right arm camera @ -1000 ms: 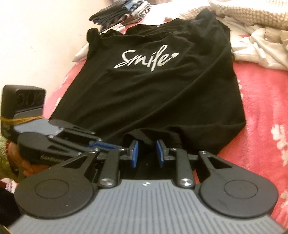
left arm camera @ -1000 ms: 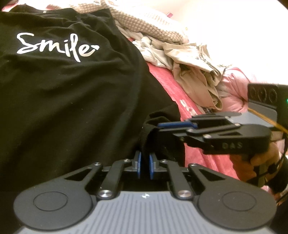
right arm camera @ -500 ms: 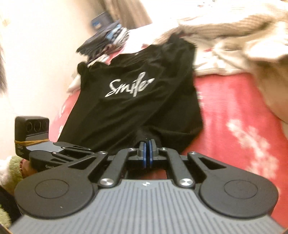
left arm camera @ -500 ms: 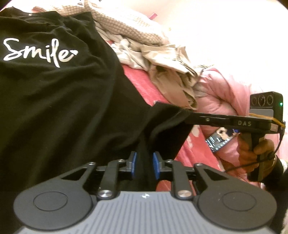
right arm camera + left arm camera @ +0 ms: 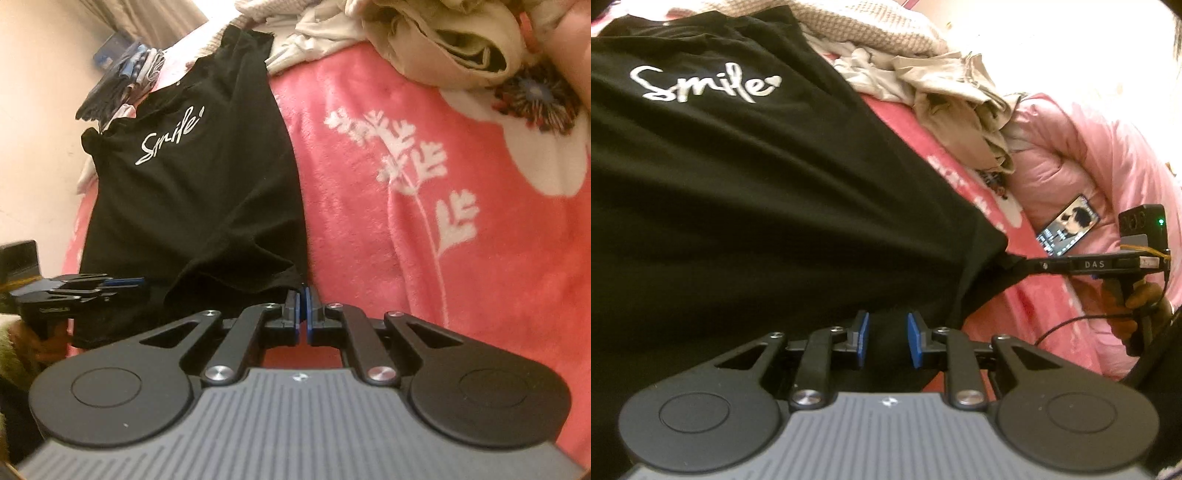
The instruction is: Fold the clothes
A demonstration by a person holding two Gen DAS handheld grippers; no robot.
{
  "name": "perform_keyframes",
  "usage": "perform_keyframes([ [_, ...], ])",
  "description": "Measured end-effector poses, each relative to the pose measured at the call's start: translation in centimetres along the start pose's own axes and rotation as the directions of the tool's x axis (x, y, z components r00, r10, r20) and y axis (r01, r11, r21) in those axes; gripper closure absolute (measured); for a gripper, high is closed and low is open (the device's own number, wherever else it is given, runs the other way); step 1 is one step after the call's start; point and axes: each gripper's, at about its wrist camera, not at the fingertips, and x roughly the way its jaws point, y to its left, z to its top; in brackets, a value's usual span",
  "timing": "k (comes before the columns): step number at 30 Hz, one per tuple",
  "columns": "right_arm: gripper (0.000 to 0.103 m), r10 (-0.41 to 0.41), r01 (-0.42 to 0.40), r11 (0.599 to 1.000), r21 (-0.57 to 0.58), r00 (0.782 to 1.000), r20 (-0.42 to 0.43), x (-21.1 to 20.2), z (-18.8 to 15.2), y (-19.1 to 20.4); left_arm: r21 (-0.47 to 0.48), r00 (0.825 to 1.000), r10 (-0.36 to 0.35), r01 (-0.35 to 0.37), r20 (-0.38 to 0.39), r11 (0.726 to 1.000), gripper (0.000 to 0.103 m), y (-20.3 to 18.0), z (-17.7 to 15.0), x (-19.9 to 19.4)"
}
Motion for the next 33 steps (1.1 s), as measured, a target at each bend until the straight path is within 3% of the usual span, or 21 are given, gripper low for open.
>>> perform_keyframes([
  [4, 0.101, -0.103, 0.108, 0.98, -0.17, 0.994, 0.035, 1.6, -1.1, 0.5, -0.061, 0.998, 0.055, -0.055, 0.001, 0.997, 0.081, 1.3, -1.4, -2.5],
  [8, 0.099, -0.124, 0.151, 0.924, -0.353, 0.987, 0.098, 1.4, -1.8, 2.5, -0.141, 0.985, 0.169, -0.163, 0.029, 0.977, 0.078, 2.5, -3.7, -7.5],
  [11, 0.097, -0.159, 0.199, 0.867, -0.456, 0.979, 0.124, 1.7, -2.2, 3.2, -0.21, 0.955, 0.297, -0.287, 0.016, 0.934, 0.077, 3.2, -6.0, -11.8],
  [15, 0.08, -0.168, 0.22, 0.829, -0.515, 0.975, 0.146, 1.6, -1.9, 3.5, -0.307, 0.898, 0.439, -0.426, -0.03, 0.851, 0.076, 4.3, -9.1, -16.6],
  [19, 0.077, -0.132, 0.203, 0.779, -0.593, 0.978, 0.161, 1.3, -2.0, 4.2, -0.403, 0.855, 0.516, -0.487, -0.04, 0.775, 0.076, 5.6, -11.6, -19.0],
  [23, 0.077, -0.109, 0.194, 0.702, -0.685, 0.98, 0.167, 1.8, -2.3, 5.2, -0.46, 0.845, 0.534, -0.489, -0.038, 0.742, 0.076, 6.6, -13.0, -18.9],
  [24, 0.079, -0.121, 0.206, 0.676, -0.707, 0.978, 0.168, 2.2, -2.4, 5.4, -0.467, 0.846, 0.532, -0.485, -0.037, 0.739, 0.076, 6.7, -13.1, -18.8],
  [25, 0.09, -0.134, 0.217, 0.656, -0.723, 0.976, 0.171, 2.5, -2.5, 5.5, -0.473, 0.845, 0.533, -0.485, -0.037, 0.736, 0.076, 6.9, -13.3, -18.9],
  [26, 0.099, -0.141, 0.225, 0.664, -0.713, 0.974, 0.176, 2.4, -2.4, 5.3, -0.479, 0.844, 0.534, -0.484, -0.037, 0.732, 0.076, 7.1, -13.5, -19.0],
  [27, 0.101, -0.13, 0.221, 0.698, -0.681, 0.975, 0.182, 2.0, -2.1, 4.9, -0.486, 0.844, 0.536, -0.483, -0.037, 0.728, 0.076, 7.2, -13.7, -19.1],
  [31, 0.102, -0.063, 0.139, 0.885, -0.445, 0.981, 0.182, -0.2, -1.1, 2.4, -0.544, 0.854, 0.52, -0.444, -0.015, 0.712, 0.075, 8.2, -14.6, -20.0],
  [33, 0.102, -0.031, 0.08, 0.952, -0.296, 0.986, 0.166, -0.5, -0.9, 0.8, -0.571, 0.871, 0.491, -0.4, 0.006, 0.716, 0.064, 8.7, -14.7, -20.1],
])
